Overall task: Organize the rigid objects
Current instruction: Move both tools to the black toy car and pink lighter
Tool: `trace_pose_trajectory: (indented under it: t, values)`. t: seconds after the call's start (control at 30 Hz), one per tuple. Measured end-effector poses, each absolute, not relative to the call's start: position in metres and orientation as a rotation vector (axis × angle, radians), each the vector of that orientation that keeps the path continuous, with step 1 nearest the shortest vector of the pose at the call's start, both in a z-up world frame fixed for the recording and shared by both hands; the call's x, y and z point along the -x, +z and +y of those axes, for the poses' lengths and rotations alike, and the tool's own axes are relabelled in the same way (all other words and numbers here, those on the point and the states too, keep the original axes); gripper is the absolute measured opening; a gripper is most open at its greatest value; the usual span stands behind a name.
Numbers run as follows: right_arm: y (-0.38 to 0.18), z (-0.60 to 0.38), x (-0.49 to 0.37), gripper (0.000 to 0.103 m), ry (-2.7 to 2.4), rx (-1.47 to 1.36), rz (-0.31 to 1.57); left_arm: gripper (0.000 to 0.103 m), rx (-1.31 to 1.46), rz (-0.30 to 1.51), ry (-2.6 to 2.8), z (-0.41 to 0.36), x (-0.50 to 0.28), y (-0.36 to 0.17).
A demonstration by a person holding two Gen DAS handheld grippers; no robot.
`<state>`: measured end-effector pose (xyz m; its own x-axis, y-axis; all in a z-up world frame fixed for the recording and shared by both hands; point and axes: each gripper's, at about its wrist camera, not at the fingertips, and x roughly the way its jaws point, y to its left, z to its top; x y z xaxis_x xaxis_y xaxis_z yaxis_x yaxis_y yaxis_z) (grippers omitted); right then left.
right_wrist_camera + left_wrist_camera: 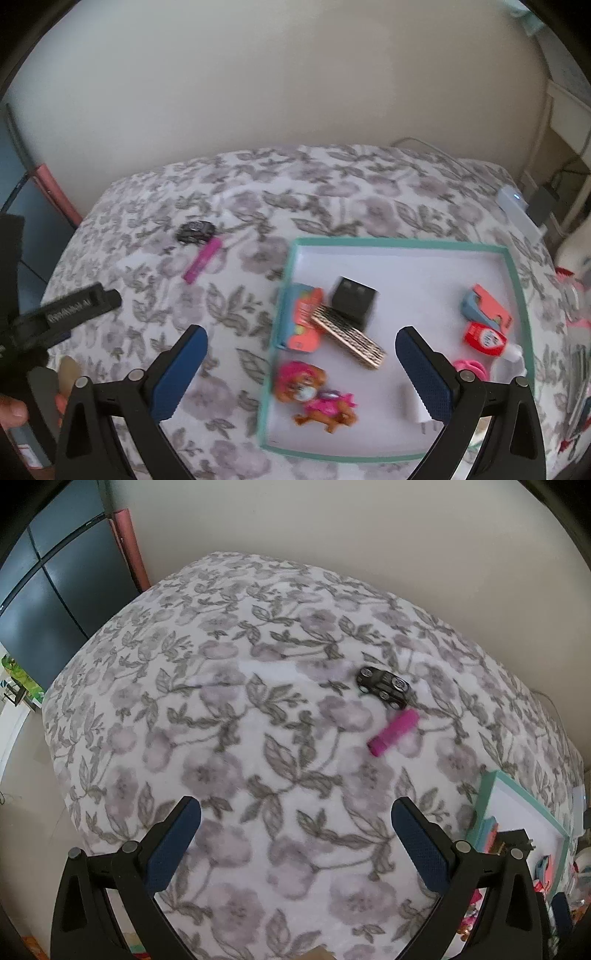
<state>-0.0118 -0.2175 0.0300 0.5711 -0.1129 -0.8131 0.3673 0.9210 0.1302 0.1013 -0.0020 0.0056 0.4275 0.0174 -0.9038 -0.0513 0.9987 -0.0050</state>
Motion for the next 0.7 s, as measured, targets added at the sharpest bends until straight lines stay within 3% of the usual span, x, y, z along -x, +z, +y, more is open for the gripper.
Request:
trace_pose_trajectory:
  t: [0.37,0.7]
  values:
    - [0.035,-0.181,-0.057,0.103,-0.2,-0.249,0.927,0.103,0.04,1.168,0.073,0.04,-0.141,-0.028]
    - [-0.023,-0.15,-0.128,0.103,-0.102,-0.148,1.054,0.103,0.008,1.202,0.046,0.058,-0.182,-0.058]
